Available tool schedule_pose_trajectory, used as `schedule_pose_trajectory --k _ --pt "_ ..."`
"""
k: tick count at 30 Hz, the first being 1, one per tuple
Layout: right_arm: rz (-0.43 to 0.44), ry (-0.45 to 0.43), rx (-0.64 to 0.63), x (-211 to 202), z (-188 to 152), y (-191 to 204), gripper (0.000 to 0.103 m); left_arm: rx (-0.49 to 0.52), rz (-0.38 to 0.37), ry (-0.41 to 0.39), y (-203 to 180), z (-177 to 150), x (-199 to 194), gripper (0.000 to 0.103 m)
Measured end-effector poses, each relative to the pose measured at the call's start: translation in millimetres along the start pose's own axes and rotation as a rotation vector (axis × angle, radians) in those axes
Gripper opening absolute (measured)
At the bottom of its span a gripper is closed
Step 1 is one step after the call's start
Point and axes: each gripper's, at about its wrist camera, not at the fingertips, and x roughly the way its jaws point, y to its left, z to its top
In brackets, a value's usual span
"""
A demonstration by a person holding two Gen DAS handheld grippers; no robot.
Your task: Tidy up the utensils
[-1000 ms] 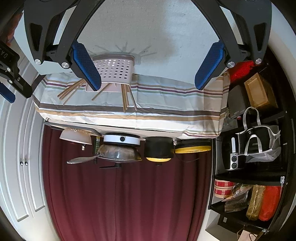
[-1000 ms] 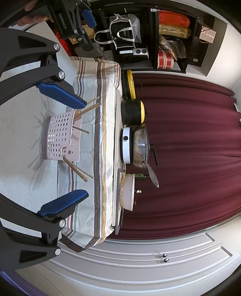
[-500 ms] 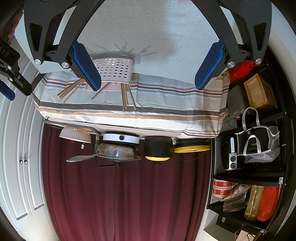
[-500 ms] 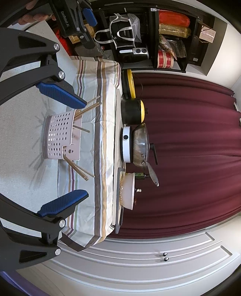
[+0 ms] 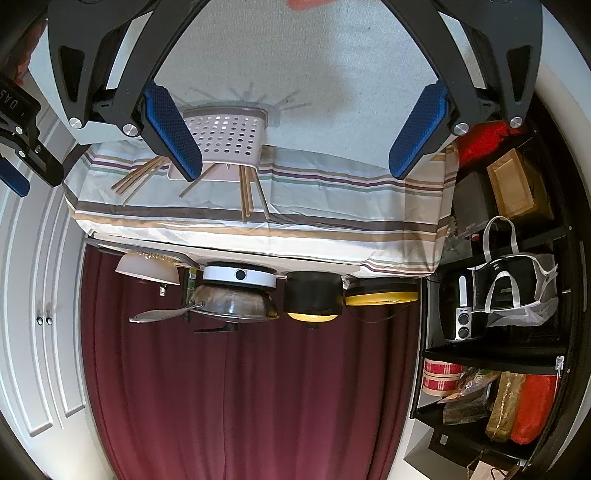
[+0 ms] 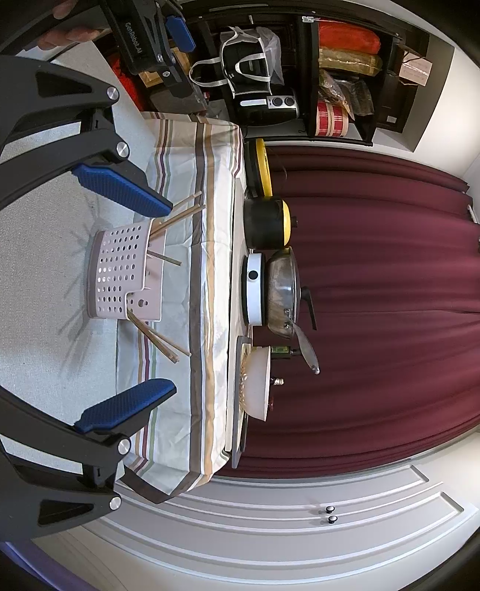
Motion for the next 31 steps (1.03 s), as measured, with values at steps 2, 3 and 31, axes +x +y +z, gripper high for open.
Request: schedule_pose_trajectory --k 2,3,31 --pt "0.000 0.001 0.000 1 -1 -1 0.086 0.002 0.004 -0.003 0 -1 1 0.099" --pt "0.000 0.001 0.000 1 0 0 0.086 0.000 0.005 -0.004 0 -1 1 0.099" --pt "-0.043 0.077 0.019 43 -36 -24 0.087 0.021 0.039 0.173 18 -44 99 0.099"
